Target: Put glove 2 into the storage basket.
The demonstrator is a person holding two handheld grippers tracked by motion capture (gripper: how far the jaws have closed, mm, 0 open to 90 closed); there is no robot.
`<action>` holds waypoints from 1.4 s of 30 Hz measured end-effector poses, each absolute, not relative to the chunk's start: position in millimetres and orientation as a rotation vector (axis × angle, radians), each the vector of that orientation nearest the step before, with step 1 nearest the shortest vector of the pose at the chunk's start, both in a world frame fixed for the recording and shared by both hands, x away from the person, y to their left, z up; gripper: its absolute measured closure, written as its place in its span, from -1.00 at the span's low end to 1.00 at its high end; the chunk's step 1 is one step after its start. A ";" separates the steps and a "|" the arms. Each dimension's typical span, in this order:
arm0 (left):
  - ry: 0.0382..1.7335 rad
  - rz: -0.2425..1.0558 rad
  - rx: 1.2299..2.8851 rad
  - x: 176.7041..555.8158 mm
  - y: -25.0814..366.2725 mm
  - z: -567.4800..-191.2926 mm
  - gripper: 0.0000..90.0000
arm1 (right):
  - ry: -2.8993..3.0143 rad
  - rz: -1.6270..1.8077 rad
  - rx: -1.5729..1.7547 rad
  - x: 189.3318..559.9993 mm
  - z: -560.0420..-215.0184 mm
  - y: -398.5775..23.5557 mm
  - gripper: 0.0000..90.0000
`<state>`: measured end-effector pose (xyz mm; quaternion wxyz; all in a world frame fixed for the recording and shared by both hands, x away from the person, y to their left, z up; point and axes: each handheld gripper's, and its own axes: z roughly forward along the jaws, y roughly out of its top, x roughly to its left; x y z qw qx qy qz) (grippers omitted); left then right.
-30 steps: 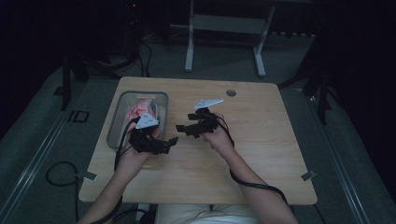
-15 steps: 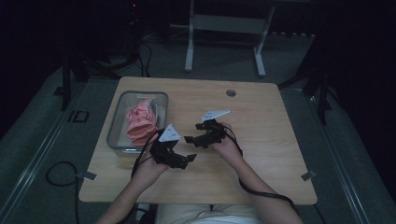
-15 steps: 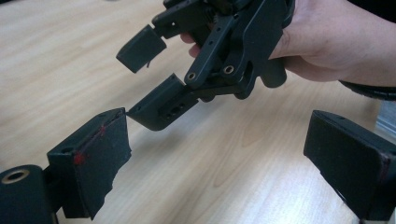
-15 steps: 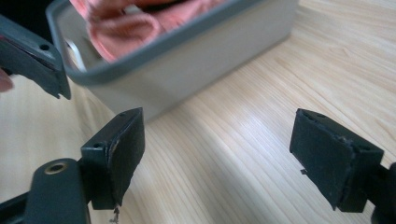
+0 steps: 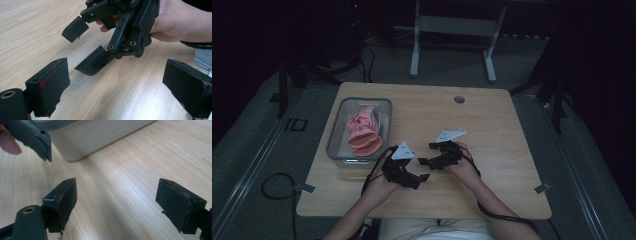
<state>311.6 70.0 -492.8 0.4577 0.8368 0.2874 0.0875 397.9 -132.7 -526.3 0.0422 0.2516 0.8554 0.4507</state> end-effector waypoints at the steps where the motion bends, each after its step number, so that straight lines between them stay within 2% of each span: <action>1: 0.697 0.213 2.065 310.8 68.7 -495.2 -0.85 | 2.620 1.376 0.772 396.8 -527.6 -133.6 -0.62; 18: 0.653 0.171 2.134 305.4 54.9 -528.1 -0.85 | 2.625 1.349 0.821 381.7 -552.1 -156.5 -0.62; 42: 0.664 0.209 2.176 303.6 53.6 -550.3 -0.85 | 2.587 1.299 0.818 366.6 -557.4 -187.3 -0.62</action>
